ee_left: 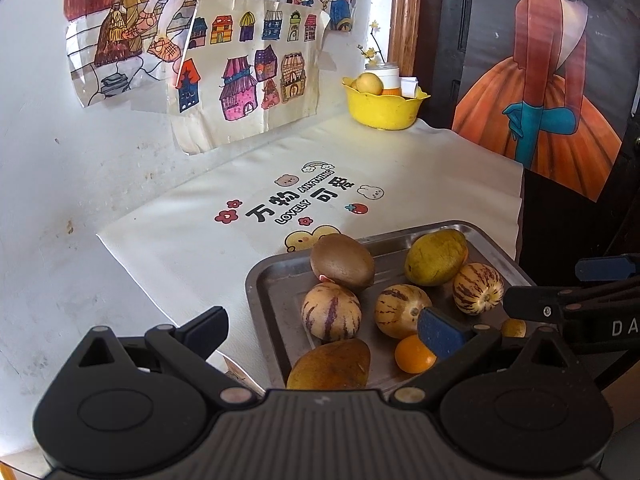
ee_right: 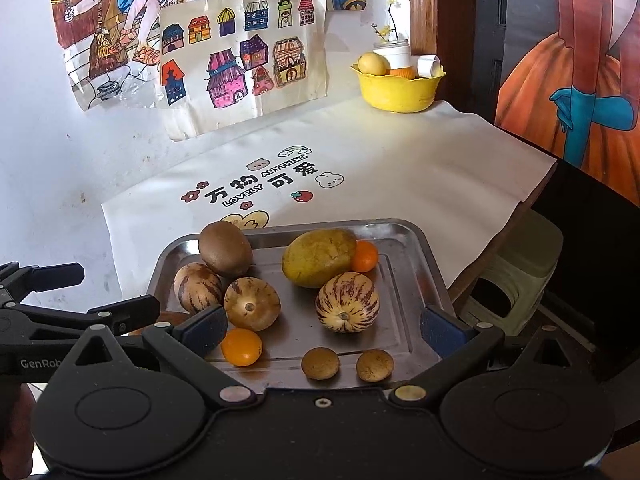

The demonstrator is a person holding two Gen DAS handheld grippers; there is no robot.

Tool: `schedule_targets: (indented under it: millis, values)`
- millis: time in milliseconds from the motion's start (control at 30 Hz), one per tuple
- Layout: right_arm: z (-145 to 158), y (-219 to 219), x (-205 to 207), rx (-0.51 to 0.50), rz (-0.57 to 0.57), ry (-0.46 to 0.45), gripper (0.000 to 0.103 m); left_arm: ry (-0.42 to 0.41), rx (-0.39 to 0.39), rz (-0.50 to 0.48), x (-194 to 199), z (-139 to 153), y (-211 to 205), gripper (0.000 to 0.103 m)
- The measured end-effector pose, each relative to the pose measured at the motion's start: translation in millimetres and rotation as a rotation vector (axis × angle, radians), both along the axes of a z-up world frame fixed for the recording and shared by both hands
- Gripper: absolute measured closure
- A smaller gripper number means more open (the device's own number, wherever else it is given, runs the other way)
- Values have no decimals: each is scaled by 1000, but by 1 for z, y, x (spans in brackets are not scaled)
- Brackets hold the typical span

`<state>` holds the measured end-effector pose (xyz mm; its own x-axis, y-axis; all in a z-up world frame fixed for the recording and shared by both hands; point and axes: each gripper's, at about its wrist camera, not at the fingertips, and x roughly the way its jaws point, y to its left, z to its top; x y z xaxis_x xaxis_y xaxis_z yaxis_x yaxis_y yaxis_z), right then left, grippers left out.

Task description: Organize fruits

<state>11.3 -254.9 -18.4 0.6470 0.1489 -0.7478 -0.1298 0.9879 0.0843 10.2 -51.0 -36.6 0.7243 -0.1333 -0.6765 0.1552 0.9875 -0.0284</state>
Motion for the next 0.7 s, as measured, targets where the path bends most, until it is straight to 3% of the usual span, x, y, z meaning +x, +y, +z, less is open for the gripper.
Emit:
schedule_targets:
  millis: [567,700]
  values:
    - [-1,0,0,1,-1,1,1,-15,18,-16,-2,1,-3,0]
    - [-1,-5,0,0,-12,-3,1,-22,-37,-31,-4,3,2,0]
